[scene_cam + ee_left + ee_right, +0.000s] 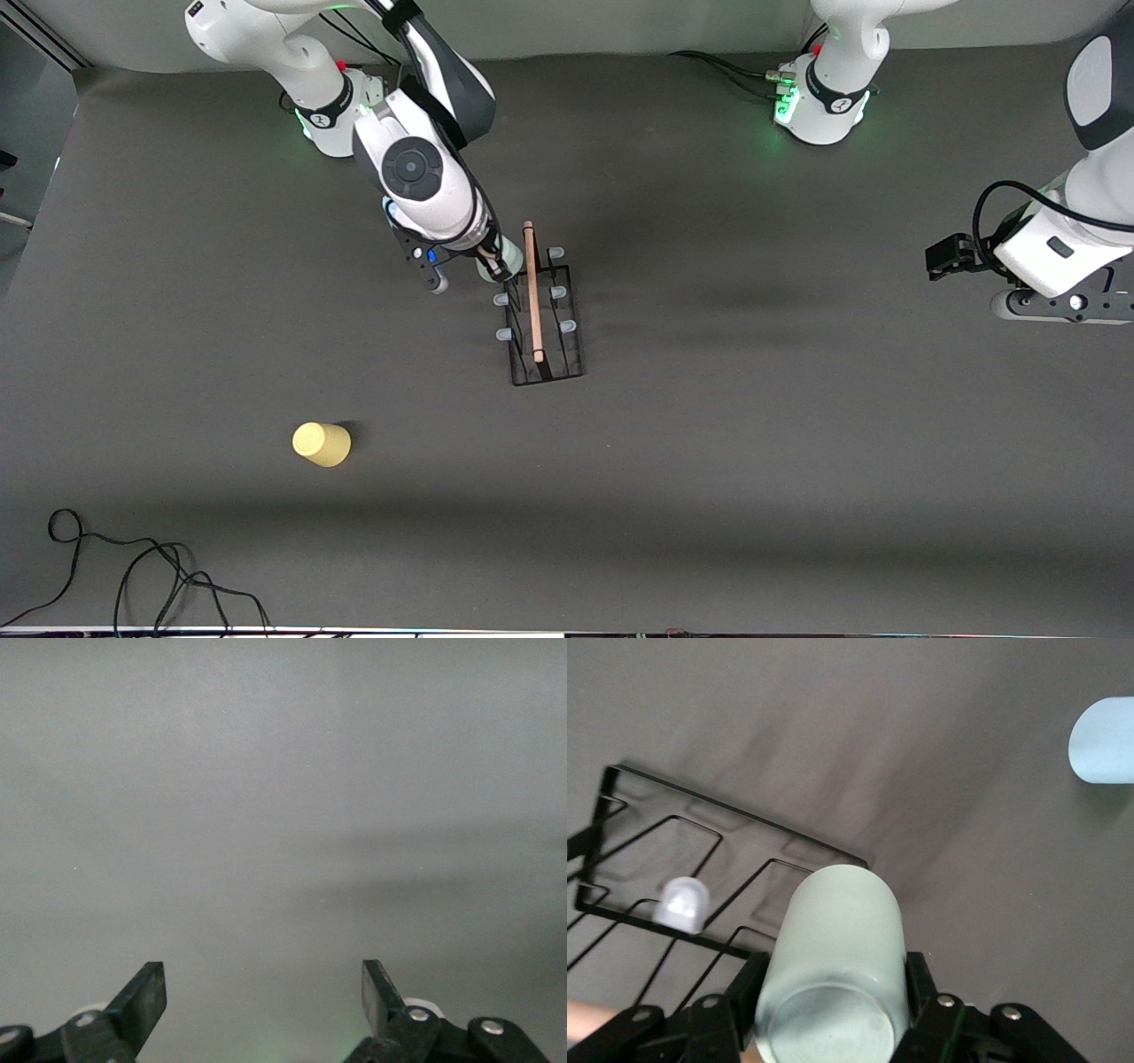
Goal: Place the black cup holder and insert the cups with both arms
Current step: 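Lower the green cup onto a rack peg and open the right gripper, then move the right gripper from the rack to the yellow cup, then grasp the yellow cup with the right gripper, then carry the yellow cup to the rack and lower it onto a peg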
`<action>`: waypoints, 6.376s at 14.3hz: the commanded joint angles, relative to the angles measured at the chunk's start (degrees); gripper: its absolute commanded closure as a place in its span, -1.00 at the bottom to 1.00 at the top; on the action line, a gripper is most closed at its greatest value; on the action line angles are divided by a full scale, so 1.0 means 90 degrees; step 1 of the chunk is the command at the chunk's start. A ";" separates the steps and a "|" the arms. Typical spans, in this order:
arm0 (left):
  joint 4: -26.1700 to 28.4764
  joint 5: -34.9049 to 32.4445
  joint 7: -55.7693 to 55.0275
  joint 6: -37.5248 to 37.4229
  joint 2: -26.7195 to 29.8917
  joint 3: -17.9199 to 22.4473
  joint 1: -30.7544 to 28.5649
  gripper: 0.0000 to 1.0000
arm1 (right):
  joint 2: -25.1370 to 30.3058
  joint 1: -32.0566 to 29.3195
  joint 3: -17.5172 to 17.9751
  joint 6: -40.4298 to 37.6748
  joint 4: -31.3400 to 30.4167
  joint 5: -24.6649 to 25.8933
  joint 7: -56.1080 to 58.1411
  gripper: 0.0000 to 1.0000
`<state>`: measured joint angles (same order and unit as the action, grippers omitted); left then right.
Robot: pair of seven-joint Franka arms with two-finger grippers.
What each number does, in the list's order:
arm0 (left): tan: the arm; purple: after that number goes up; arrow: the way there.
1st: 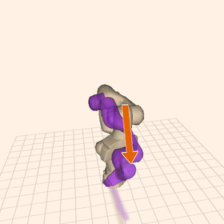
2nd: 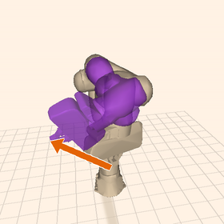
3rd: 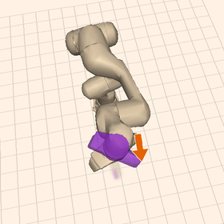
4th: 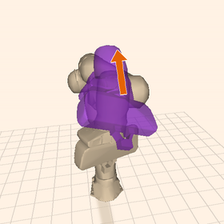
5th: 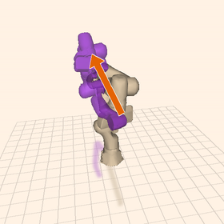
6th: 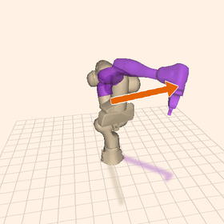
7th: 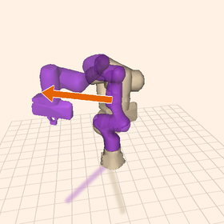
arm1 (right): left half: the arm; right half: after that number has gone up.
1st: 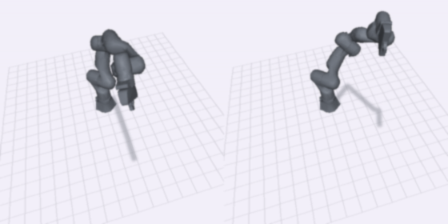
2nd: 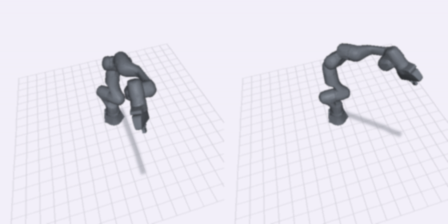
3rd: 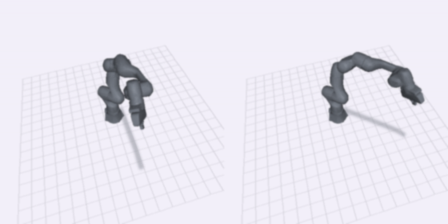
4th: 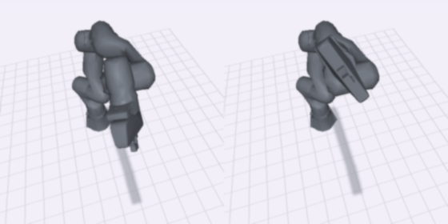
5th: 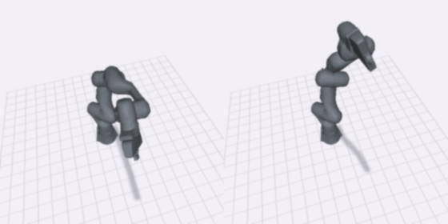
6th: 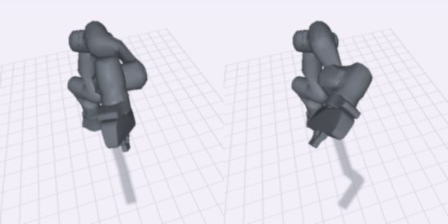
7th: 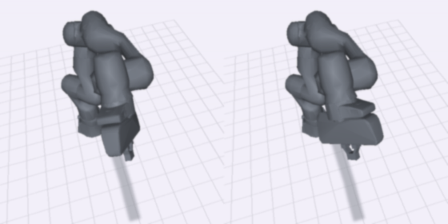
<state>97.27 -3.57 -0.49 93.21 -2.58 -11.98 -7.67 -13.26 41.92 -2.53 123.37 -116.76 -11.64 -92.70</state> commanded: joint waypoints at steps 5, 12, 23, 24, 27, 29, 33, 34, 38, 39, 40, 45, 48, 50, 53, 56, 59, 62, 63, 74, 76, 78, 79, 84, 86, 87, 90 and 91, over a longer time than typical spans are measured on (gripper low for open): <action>0.0198 0.0065 0.0113 0.0083 0.0199 0.0022 -0.0027 -0.97 | -0.0001 0.0068 -0.0100 -0.0093 0.0208 -0.0074 -0.0160 -1.00; 0.0188 0.0065 0.0113 0.0093 0.0199 0.0022 -0.0027 -0.97 | 0.0018 0.0000 -0.0646 -0.3090 0.2804 -0.0045 0.0055 -1.00; 0.0188 0.0065 0.0113 0.0083 0.0199 0.0022 -0.0027 -0.98 | -0.0370 -0.0514 -0.3204 -0.3269 0.3870 0.0913 0.7996 -1.00; 0.0188 0.0065 0.0113 0.0083 0.0199 0.0022 -0.0027 -0.98 | -0.0585 -0.0914 -0.3205 -0.3259 0.4123 0.0854 0.8749 -1.00; 0.0188 0.0065 0.0113 0.0103 0.0199 0.0022 -0.0017 -0.98 | -0.1210 -0.1785 -0.3196 -0.3259 0.4749 0.0221 1.0519 -1.00; 0.0188 0.0065 0.0113 0.0103 0.0199 0.0022 -0.0017 -0.98 | -0.1679 -0.2011 -0.3157 -0.3210 0.5110 0.0083 1.1011 -1.00; 0.0188 0.0065 0.0113 0.0103 0.0199 0.0022 -0.0017 -0.98 | -0.2402 -0.2021 -0.3137 -0.2216 0.5171 -0.0473 1.1100 -1.00; 0.0188 0.0065 0.0113 0.0103 0.0199 0.0022 -0.0017 -0.98 | -0.2529 -0.2021 -0.3118 -0.2030 0.5151 -0.0581 1.1100 -1.00; 0.0188 0.0065 0.0113 0.0103 0.0199 0.0022 -0.0017 -0.98 | -0.2988 -0.1983 -0.3117 -0.1405 0.4781 -0.1147 1.1354 -1.00; 0.0188 0.0065 0.0113 0.0103 0.0199 0.0022 -0.0017 -0.98 | -0.3096 -0.1963 -0.3098 -0.1200 0.4616 -0.1177 1.1354 -1.00; 0.0188 0.0065 0.0113 0.0103 0.0199 0.0022 -0.0017 -0.97 | -0.3165 -0.1953 -0.3030 -0.1044 0.4450 -0.1197 1.1354 -1.00; 0.0188 0.0055 0.0113 0.0103 0.0199 0.0022 -0.0017 -0.98 | -0.3361 -0.1943 -0.2600 0.0459 0.3337 -0.1363 1.1344 -1.00; 0.0188 0.0065 0.0113 0.0103 0.0199 0.0022 -0.0017 -0.98 | -0.3468 -0.1943 -0.2532 0.0706 0.3081 -0.1353 1.1344 -1.00; 0.0188 0.0065 0.0113 0.0103 0.0199 0.0022 -0.0017 -0.98 | -0.3458 -0.1933 -0.2522 0.0687 0.2964 -0.1353 1.1344 -1.00; 0.0188 0.0065 0.0113 0.0103 0.0199 0.0022 -0.0026 -0.98 | -0.3410 -0.1933 -0.2522 0.0648 0.2866 -0.1353 1.1286 -0.09; 0.0188 0.0065 0.0113 0.0103 0.0199 0.0022 -0.0027 -0.98 | -0.3195 -0.1933 -0.2541 0.0240 0.3070 -0.1353 1.1237 1.00; 0.0188 0.0065 0.0113 0.0103 0.0199 0.0013 -0.0027 -0.98 | -0.2699 -0.1934 -0.2677 -0.0736 0.3587 -0.1188 1.0781 1.00; 0.0188 0.0065 0.0113 0.0103 0.0199 0.0022 -0.0027 -0.98 | -0.1772 -0.1904 -0.2766 -0.1878 0.3823 -0.0447 1.0029 1.00; 0.0188 0.0065 0.0113 0.0103 0.0199 0.0022 -0.0027 -0.98 | -0.1440 -0.1904 -0.2727 -0.2259 0.3862 -0.0145 0.9659 1.00; 0.0188 0.0065 0.0113 0.0103 0.0199 0.0022 -0.0027 -0.98 | -0.0986 0.0407 -0.2688 -0.3406 0.4408 -0.0318 0.2668 1.00; 0.0188 0.0065 0.0113 0.0103 0.0199 0.0022 -0.0027 -0.98 | -0.1201 0.0799 -0.2688 -0.3211 0.4506 -0.0502 0.1730 1.00; 0.0188 0.0065 0.0113 0.0103 0.0199 0.0022 -0.0027 -0.98 | -0.1348 0.1170 -0.2688 -0.2889 0.4487 -0.0582 0.1161 1.00; 0.0188 0.0065 0.0113 0.0103 0.0199 0.0022 -0.0027 -0.98 | -0.1407 0.1240 -0.2688 -0.2714 0.4410 -0.0591 0.1130 1.00; 0.0188 0.0065 0.0113 0.0103 0.0199 0.0022 -0.0027 -0.98 | -0.1554 0.1416 -0.2678 -0.1524 0.3474 -0.0621 0.1032 1.00; 0.0188 0.0065 0.0113 0.0093 0.0199 0.0022 -0.0027 -0.98 | -0.1564 0.1513 -0.2678 -0.0966 0.3005 -0.0621 0.1032 1.00; 0.0188 0.0065 0.0113 0.0093 0.0199 0.0022 -0.0027 -0.98 | -0.1583 0.1552 -0.2678 -0.0761 0.2809 -0.0621 0.1022 1.00; 0.0188 0.0055 0.0113 0.0103 0.0199 0.0022 -0.0027 -0.98 | -0.1642 0.1679 -0.2658 -0.0263 0.2418 -0.0756 0.1032 1.00; 0.0188 0.0065 0.0113 0.0103 0.0199 0.0022 -0.0027 -0.98 | -0.1719 0.1689 -0.2658 -0.0164 0.2339 -0.0893 0.1032 1.00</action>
<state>97.46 -3.55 -0.43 93.21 -2.52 -11.89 -7.72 -28.97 55.65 -25.83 119.17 -93.18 -17.52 -82.63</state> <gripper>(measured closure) 0.009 0.308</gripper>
